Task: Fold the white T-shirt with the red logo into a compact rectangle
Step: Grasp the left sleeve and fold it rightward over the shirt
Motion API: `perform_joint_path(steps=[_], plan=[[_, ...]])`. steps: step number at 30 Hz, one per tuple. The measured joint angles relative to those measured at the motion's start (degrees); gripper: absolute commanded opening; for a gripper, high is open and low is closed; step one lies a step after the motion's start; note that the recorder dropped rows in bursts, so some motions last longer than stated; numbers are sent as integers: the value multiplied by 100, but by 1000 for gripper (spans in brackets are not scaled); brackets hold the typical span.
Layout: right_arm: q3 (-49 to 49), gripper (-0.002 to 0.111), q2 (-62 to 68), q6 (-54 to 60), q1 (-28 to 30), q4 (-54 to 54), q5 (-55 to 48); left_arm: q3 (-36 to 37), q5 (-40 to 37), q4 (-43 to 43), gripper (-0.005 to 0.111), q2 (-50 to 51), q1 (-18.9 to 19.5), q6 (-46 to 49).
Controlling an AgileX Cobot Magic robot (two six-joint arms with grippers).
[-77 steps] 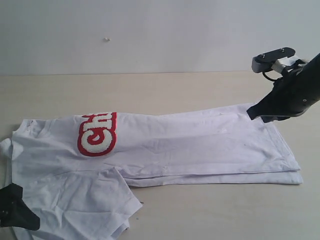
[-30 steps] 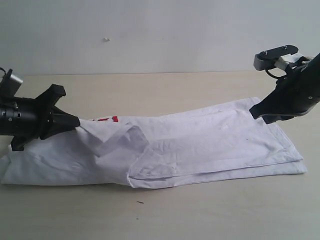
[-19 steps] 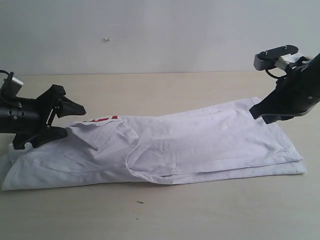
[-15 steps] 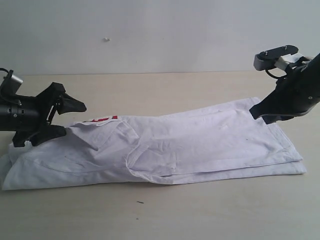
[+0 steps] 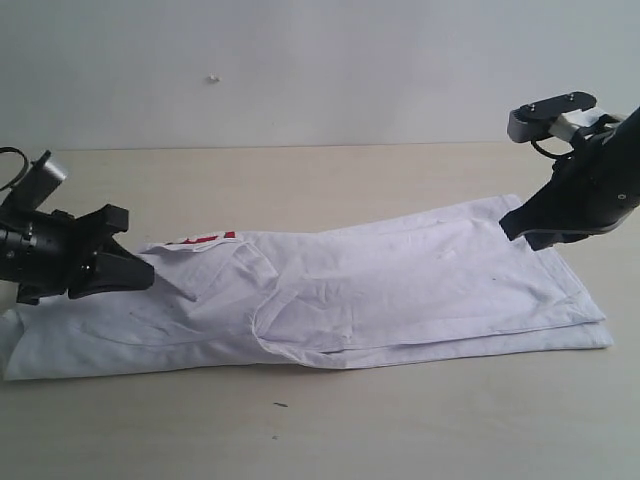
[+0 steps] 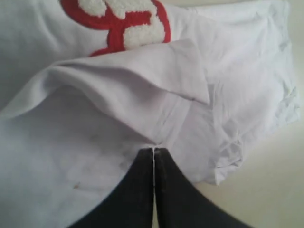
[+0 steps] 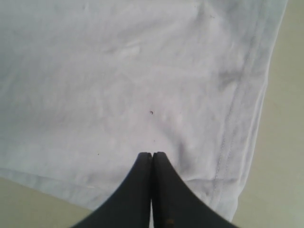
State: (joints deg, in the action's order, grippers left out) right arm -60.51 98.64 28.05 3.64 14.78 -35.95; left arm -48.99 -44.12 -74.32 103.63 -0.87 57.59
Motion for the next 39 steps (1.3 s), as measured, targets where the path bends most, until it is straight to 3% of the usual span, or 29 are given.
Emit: perform_joint_path(steps=[4,12,24,30,39], plan=[[0,0,0,0,0,0,0,68,356,187,0,-13,-61,-44],[0,0,0,0,0,-12,-5,144,1582,4,0,51,-607,-17],[0,0,0,0,0,-12,6,-323,1649,-863,0,596,-1177,27],[0,0,0,0,0,-12,6,-727,1682,-1122,0,601,-1204,39],[0,0,0,0,0,-12,18,-968,2573,-1135,0,715,-1204,361]])
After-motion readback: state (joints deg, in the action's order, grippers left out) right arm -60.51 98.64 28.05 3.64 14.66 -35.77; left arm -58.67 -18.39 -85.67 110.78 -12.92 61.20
